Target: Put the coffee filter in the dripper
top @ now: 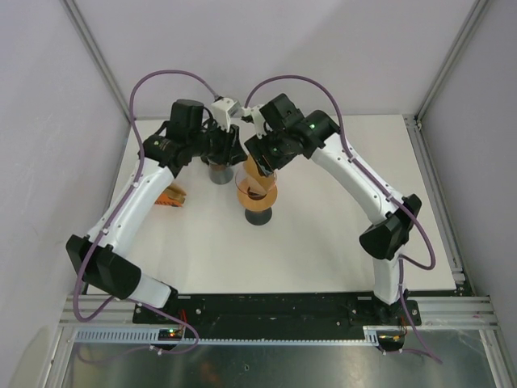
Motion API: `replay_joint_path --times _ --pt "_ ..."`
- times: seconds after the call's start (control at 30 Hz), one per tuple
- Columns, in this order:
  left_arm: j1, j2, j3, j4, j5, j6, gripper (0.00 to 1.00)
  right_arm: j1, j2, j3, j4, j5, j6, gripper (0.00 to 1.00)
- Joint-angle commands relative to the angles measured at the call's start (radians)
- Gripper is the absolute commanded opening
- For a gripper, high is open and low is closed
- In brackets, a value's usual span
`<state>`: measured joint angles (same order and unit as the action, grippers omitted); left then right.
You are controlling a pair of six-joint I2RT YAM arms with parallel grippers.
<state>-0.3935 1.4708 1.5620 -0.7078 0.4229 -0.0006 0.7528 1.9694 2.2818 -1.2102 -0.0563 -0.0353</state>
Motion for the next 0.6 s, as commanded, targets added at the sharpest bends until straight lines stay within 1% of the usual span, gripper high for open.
replay_joint_path --times 0.0,0.1,0.17,0.27,0.3,0.37,0.57 --pt "-0.001 -0.012 0.005 -0.074 -0.022 0.028 0.41 0.002 -0.142 -0.052 0.236 -0.008 -0.002 0.56" --pt "0.001 -0.024 0.004 -0.073 -0.046 0.036 0.41 -0.001 -0.155 -0.106 0.265 -0.026 0.004 0.31" --pt "0.001 -0.038 0.003 -0.074 -0.071 0.044 0.42 -0.003 -0.152 -0.126 0.273 -0.066 0.007 0.19" --pt "0.006 -0.056 0.001 -0.073 -0.117 0.055 0.43 -0.002 -0.136 -0.144 0.276 -0.129 0.011 0.06" --pt "0.012 -0.062 0.001 -0.074 -0.126 0.056 0.43 -0.001 -0.131 -0.149 0.274 -0.139 0.013 0.03" --pt "0.028 -0.076 -0.002 -0.074 -0.127 0.053 0.44 0.000 -0.118 -0.162 0.266 -0.142 0.016 0.01" --pt "0.105 -0.096 -0.028 -0.074 -0.109 0.042 0.44 0.003 -0.097 -0.201 0.267 -0.150 0.027 0.00"
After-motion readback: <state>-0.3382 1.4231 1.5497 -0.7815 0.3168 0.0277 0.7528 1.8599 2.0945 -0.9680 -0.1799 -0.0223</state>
